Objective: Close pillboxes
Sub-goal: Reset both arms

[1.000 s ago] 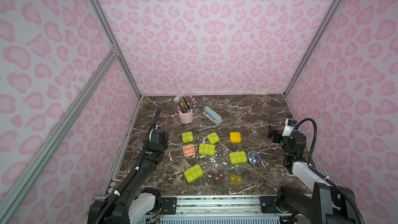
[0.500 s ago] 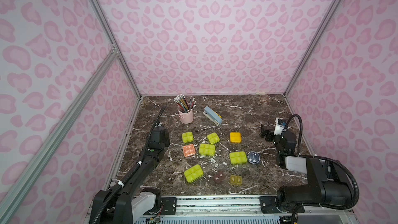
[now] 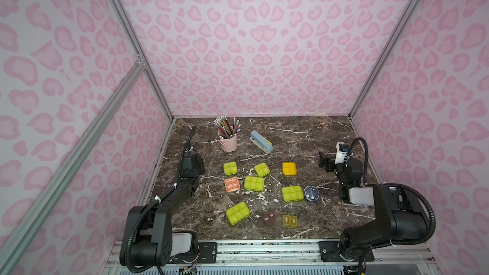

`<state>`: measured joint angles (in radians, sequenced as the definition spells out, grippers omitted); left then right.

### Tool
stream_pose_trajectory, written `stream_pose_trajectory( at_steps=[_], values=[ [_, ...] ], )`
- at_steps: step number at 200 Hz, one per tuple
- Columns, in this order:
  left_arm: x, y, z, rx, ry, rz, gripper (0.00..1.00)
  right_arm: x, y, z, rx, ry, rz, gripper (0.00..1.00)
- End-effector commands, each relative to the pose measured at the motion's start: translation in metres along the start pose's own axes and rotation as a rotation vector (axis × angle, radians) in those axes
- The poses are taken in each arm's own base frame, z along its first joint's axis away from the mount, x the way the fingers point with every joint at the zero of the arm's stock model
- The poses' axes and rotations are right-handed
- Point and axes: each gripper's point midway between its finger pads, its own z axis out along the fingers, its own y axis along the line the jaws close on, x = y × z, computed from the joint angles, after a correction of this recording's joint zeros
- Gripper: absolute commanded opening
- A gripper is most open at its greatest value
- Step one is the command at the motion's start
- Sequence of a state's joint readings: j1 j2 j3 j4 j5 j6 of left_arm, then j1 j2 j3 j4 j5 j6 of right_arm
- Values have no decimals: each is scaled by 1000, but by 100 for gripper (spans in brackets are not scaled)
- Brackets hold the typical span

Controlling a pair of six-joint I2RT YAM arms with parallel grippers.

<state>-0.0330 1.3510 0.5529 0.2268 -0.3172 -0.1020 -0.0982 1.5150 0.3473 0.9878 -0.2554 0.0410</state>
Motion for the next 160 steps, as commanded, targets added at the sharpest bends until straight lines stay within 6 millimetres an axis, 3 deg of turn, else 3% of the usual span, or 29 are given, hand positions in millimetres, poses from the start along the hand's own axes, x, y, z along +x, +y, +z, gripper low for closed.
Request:
stream_pose_trajectory(
  at_steps=[1,73,160],
  values=[
    [-20,-9,8,36,-80,-8,69,-12,2,2,-11,-47,-23,99],
    [-24,-30,30,108,-104,17,68,-12,3,2,-14,-45,-23,99],
    [-20,-49,21,225,-179,67,68,-12,2,2,-13,-45,-23,99]
  ],
)
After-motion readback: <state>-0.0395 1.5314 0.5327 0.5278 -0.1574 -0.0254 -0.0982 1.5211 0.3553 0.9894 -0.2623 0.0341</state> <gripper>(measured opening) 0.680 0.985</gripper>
